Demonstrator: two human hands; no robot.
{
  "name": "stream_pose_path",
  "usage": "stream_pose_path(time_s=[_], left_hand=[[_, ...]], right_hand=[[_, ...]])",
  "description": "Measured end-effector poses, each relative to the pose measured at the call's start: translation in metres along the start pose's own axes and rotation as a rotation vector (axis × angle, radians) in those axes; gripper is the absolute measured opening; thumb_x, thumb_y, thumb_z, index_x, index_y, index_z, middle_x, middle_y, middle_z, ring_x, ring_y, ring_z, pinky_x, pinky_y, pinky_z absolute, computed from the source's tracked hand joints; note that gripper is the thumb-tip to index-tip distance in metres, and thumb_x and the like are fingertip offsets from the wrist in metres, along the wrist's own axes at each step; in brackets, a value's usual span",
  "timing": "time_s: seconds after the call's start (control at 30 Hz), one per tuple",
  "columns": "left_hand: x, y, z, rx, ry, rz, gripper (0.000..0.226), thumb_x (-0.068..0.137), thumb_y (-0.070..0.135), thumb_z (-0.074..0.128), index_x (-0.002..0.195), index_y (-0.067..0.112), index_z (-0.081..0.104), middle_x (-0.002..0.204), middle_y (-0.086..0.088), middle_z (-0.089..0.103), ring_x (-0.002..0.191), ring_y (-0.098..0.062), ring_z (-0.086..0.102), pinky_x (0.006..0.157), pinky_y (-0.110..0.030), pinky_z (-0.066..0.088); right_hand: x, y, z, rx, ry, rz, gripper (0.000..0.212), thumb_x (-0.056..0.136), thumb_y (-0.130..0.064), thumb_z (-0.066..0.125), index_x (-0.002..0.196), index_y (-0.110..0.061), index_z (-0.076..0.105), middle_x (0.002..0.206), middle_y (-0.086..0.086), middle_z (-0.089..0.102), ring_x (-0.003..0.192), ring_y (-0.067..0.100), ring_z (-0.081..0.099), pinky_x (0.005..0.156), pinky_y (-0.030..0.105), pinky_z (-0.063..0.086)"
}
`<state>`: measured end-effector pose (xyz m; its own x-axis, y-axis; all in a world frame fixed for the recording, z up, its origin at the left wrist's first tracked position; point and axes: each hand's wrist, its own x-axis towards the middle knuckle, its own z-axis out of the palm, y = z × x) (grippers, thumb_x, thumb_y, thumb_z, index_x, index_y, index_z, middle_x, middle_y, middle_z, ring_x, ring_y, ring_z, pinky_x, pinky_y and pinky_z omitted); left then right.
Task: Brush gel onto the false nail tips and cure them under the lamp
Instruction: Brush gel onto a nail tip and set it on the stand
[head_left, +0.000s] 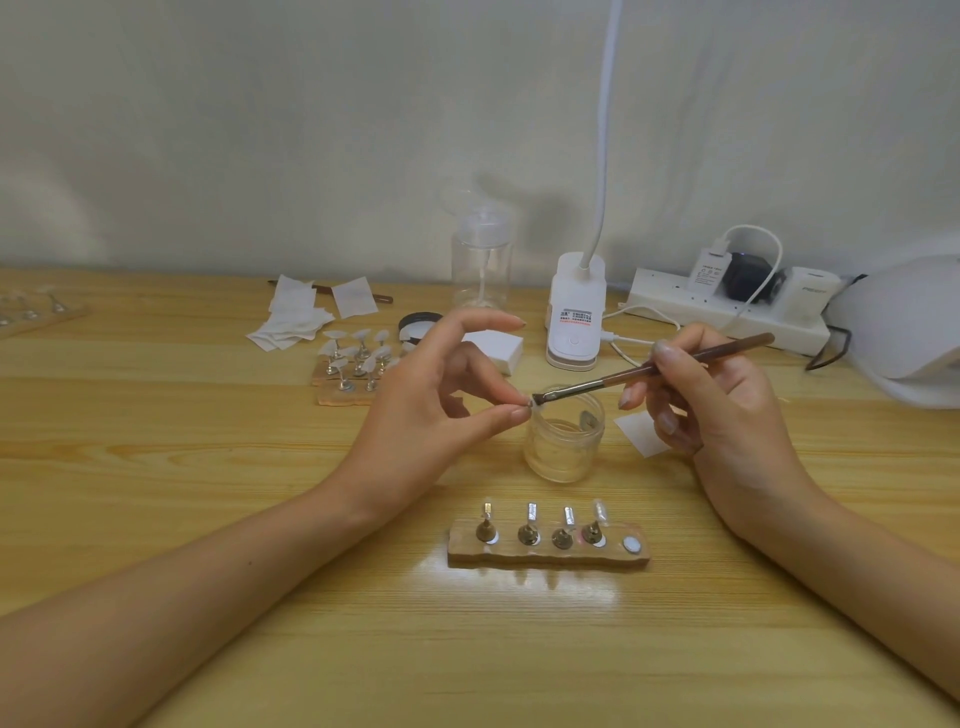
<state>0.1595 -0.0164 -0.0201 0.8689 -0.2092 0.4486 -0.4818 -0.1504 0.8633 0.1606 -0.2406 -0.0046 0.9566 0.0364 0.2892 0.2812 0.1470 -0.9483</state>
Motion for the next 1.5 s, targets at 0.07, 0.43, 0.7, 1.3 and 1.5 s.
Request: stream_pose_path(time_s=[0.07,0.43,0.7,1.3,1.5], left_hand=[[0.0,0.0006,0.0001,0.007,0.003,0.002,0.054,0.085,0.006,0.079,0.128,0.03,0.056,0.08,0.006,0.072,0.086,-0.009,0.071,0.059,-0.023,0.047],[-0.0013,0.0034,0.0013,0.074,0.014,0.026,0.053,0.085,0.009,0.078,0.127,0.032,0.056,0.081,0.009,0.073,0.088,-0.012,0.071,0.061,-0.036,0.048],[-0.002,0.0042,0.0013,0.097,0.016,0.038,0.05,0.085,0.012,0.078,0.126,0.031,0.057,0.082,0.01,0.073,0.088,-0.011,0.07,0.062,-0.03,0.046],[-0.0019,0.0042,0.0018,0.115,0.021,0.059,0.049,0.086,0.011,0.078,0.125,0.031,0.058,0.082,0.008,0.072,0.089,-0.011,0.07,0.059,-0.029,0.045],[-0.002,0.0049,0.0023,0.117,0.026,0.052,0.049,0.086,0.008,0.078,0.125,0.029,0.058,0.082,0.008,0.072,0.087,-0.009,0.069,0.058,-0.034,0.045]], right_hand=[[0.0009,0.0006,-0.0006,0.001,0.038,0.023,0.022,0.081,-0.034,0.061,0.079,-0.017,0.047,0.063,0.006,0.066,0.045,0.008,0.04,0.04,0.015,0.028],[0.0017,0.0016,-0.0027,0.015,0.056,0.042,0.021,0.083,-0.033,0.06,0.08,-0.017,0.047,0.063,0.005,0.066,0.044,0.008,0.037,0.039,0.017,0.026],[0.0011,0.0008,-0.0012,0.011,0.027,0.033,0.021,0.083,-0.033,0.06,0.08,-0.017,0.047,0.063,0.005,0.066,0.044,0.008,0.038,0.04,0.017,0.026],[0.0022,0.0021,-0.0026,0.013,0.033,0.04,0.019,0.084,-0.035,0.061,0.078,-0.02,0.051,0.066,0.006,0.068,0.043,0.008,0.034,0.041,0.022,0.021],[0.0017,0.0012,-0.0014,0.027,0.001,0.035,0.021,0.083,-0.036,0.062,0.077,-0.02,0.05,0.066,0.005,0.068,0.043,0.008,0.034,0.045,0.026,0.017]])
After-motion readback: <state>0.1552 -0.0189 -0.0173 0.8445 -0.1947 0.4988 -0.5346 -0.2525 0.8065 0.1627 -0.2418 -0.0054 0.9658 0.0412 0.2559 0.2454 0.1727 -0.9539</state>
